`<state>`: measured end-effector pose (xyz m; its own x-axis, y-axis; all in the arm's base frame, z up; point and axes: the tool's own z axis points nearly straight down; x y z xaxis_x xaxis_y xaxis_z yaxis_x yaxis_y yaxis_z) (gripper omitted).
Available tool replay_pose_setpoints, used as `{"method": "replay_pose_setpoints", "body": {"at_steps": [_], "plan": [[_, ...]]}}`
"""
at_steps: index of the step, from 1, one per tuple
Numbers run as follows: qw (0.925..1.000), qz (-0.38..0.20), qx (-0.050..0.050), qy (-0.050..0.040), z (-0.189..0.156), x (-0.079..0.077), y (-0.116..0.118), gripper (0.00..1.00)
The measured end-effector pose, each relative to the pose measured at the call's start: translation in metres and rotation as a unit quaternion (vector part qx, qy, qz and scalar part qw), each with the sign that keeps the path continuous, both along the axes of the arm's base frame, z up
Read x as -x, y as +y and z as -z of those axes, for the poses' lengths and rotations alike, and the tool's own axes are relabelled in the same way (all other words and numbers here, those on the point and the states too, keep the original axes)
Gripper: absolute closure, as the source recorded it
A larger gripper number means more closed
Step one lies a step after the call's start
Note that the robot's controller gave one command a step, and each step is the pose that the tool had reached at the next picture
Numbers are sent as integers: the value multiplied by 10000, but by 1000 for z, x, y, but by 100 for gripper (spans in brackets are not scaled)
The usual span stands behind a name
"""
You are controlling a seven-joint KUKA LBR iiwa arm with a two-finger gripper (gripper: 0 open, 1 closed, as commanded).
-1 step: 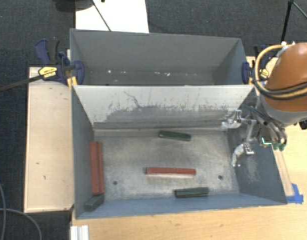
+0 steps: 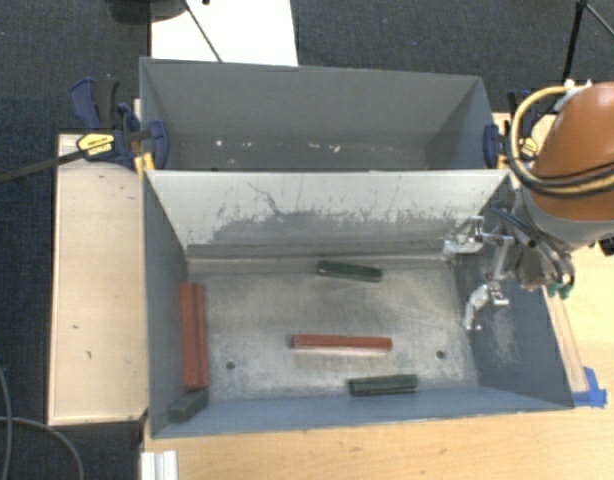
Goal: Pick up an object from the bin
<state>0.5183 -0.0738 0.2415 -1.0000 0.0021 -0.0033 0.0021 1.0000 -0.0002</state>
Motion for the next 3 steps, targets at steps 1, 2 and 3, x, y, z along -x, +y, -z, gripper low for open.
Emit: {"method": "replay_pose_setpoints", "body": {"at_steps": [1, 2, 3], "plan": [[9997, -257, 1, -22, 81, -14, 39, 0], [9994, -349, -4, 2, 84, -28, 123, 0], [9969, -783, -5, 7, 85, 3, 130, 0]]}}
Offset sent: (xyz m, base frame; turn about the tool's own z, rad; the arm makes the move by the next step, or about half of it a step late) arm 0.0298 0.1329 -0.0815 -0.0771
